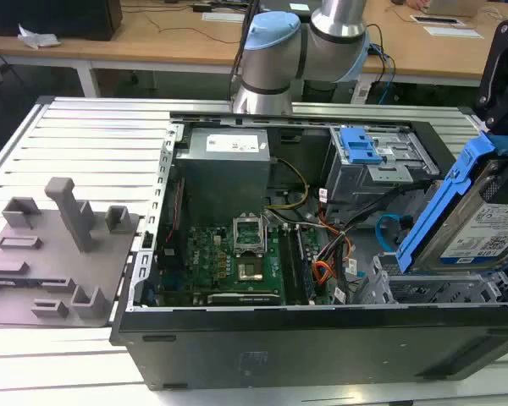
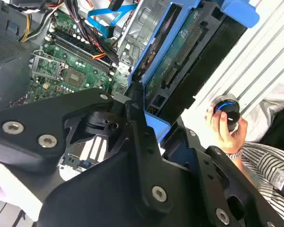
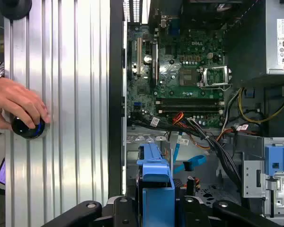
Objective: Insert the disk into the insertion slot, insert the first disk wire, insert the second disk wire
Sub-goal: 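Insert the disk into the insertion slot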
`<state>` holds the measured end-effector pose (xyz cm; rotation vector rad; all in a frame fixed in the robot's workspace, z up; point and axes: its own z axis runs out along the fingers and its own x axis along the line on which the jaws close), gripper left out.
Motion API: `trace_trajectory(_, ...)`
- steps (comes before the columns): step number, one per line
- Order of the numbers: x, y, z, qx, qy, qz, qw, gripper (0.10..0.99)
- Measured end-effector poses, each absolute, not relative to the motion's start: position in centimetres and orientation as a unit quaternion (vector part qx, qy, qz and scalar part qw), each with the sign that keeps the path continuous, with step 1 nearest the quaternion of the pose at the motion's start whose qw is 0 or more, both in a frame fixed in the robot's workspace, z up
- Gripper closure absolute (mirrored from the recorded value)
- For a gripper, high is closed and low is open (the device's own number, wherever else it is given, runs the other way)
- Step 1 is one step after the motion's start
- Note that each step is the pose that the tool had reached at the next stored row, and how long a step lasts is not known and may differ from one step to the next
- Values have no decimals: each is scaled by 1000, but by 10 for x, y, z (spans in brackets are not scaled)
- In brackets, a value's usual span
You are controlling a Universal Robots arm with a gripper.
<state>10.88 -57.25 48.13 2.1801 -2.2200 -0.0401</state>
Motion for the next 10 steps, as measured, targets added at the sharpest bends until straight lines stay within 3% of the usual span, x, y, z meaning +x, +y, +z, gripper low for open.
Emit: trace_trajectory(10, 109, -573, 471, 701, -713, -13, 15, 722)
